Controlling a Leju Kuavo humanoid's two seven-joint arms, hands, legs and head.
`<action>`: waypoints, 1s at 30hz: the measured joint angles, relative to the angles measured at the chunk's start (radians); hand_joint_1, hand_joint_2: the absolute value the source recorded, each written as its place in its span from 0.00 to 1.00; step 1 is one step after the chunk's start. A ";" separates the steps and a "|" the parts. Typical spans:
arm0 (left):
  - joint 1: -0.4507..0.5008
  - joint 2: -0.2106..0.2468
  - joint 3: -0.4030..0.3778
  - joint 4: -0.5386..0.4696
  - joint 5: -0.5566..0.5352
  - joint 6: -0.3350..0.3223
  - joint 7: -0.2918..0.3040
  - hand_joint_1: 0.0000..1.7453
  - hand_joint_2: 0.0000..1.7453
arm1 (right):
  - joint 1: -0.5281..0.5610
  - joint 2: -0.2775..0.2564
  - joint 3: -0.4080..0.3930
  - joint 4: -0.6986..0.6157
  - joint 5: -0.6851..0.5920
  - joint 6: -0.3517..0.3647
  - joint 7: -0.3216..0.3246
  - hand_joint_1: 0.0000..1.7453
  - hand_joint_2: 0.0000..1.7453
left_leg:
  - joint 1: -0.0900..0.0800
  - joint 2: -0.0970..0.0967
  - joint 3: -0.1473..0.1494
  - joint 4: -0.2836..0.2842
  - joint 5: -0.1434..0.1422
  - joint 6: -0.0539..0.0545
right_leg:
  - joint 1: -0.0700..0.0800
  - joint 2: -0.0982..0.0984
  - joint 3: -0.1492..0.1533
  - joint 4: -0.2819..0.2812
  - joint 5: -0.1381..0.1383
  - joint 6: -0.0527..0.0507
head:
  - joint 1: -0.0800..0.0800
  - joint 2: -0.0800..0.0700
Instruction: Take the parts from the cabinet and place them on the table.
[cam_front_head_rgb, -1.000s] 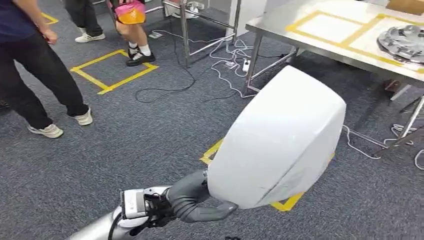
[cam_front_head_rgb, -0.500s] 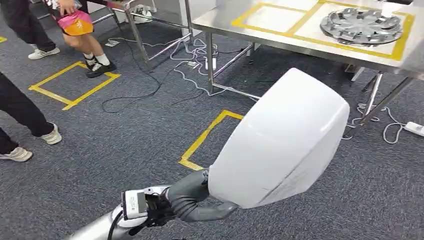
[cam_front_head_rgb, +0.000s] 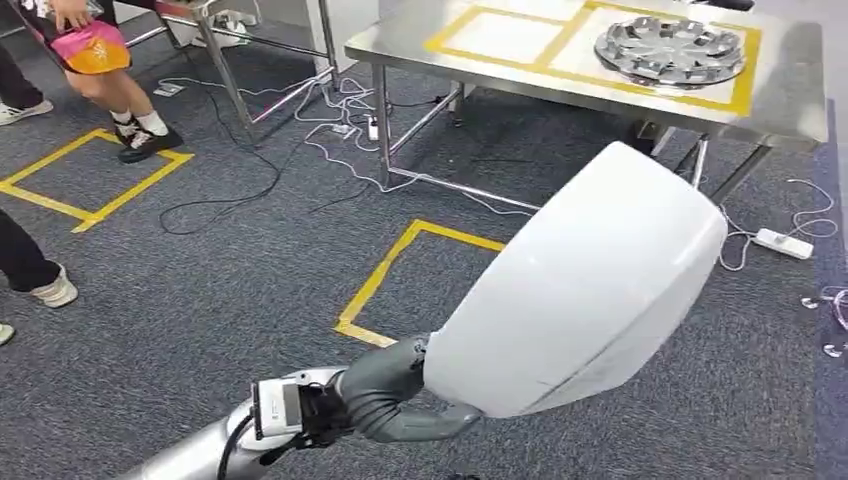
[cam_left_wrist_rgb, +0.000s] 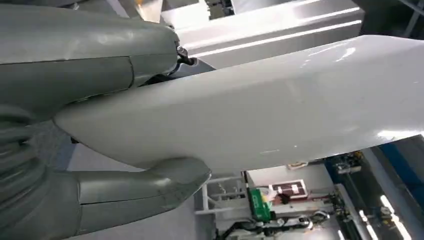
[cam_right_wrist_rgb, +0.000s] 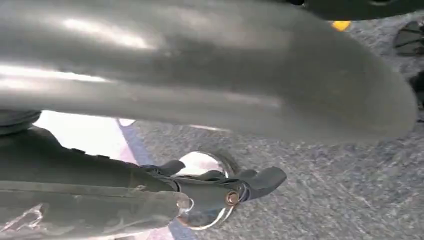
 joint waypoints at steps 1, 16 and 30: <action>-0.001 0.000 -0.001 0.000 0.000 0.000 0.001 1.00 1.00 | 0.001 0.000 0.002 0.000 0.000 0.001 0.001 0.00 0.00 | 0.000 0.001 0.002 0.000 -0.002 -0.002 | 0.000 0.000 0.032 -0.062 0.038 -0.002 | 0.000 0.000; -0.012 0.006 -0.013 0.000 0.000 -0.004 0.002 1.00 1.00 | -0.006 0.000 0.014 0.000 0.003 0.010 -0.006 0.00 0.00 | -0.003 0.005 -0.136 0.260 -0.089 -0.051 | 0.000 0.001 0.155 -0.291 0.107 -0.052 | -0.004 0.000; -0.018 0.003 -0.018 0.000 -0.010 0.002 0.005 1.00 1.00 | -0.002 0.001 0.028 -0.006 0.004 0.018 -0.011 0.00 0.00 | -0.003 0.005 0.009 -0.002 -0.012 0.006 | 0.003 0.000 -0.011 0.010 -0.003 -0.005 | 0.002 0.000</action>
